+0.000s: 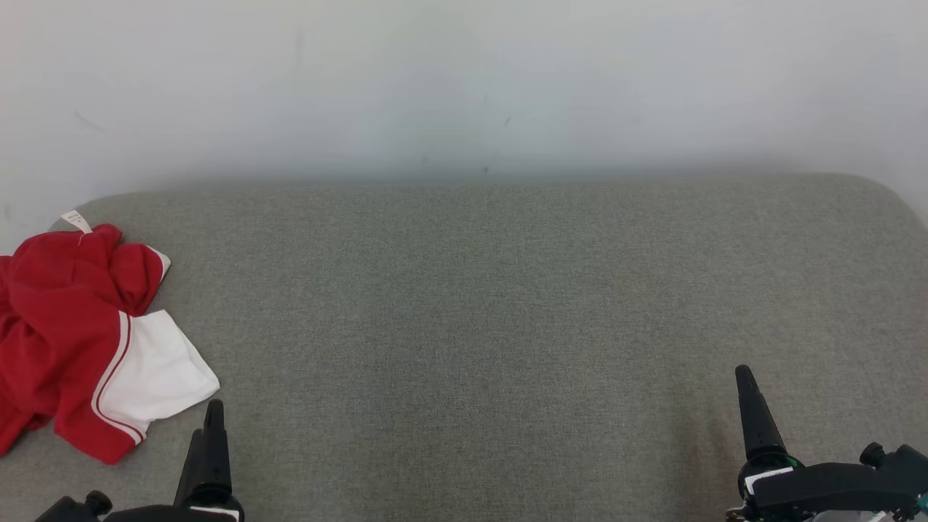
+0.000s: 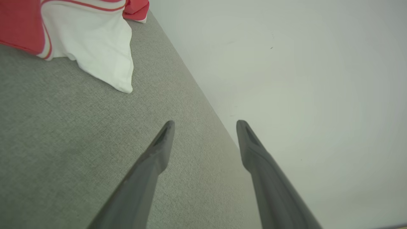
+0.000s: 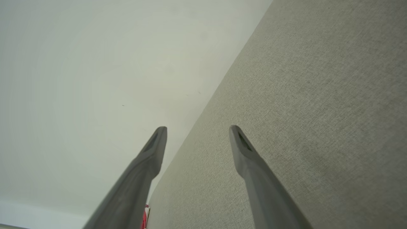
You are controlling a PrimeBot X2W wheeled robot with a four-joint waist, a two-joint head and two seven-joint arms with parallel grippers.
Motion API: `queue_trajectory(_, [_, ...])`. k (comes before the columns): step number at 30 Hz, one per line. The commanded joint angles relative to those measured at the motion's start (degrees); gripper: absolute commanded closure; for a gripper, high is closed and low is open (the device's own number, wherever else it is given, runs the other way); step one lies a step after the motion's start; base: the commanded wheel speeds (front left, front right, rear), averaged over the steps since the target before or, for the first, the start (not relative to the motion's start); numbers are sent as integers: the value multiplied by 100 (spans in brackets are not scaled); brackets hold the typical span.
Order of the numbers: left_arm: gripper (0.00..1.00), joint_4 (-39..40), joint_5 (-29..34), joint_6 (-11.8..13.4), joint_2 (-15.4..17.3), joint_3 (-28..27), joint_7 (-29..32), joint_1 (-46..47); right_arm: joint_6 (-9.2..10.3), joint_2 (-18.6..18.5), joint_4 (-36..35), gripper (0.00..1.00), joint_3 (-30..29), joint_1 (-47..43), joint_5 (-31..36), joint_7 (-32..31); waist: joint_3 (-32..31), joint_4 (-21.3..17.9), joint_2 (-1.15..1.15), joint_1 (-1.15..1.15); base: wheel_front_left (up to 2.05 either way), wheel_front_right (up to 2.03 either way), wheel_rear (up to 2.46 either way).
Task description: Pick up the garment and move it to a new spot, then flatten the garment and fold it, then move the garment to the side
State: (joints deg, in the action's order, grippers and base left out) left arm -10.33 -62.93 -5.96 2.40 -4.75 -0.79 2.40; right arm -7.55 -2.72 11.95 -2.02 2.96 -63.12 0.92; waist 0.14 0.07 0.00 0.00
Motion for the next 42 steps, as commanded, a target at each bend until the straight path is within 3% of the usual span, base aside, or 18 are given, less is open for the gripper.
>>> queue_trajectory(1, [0,114,110,16,37,4,-36,48,3,-20,-102,0,16,44,106,30,0,1,0,0,0,0,0])
queue_trajectory(15, [0,278,1685,135,220,221,-330,-67,4,-16,-181,0,80,-38,1845,322,-10,9,0,0,0,0,0])
queue_trajectory(42, [0,534,3403,98,447,424,-796,-249,7,-19,-233,0,94,-153,3865,782,-41,50,0,0,0,0,0])
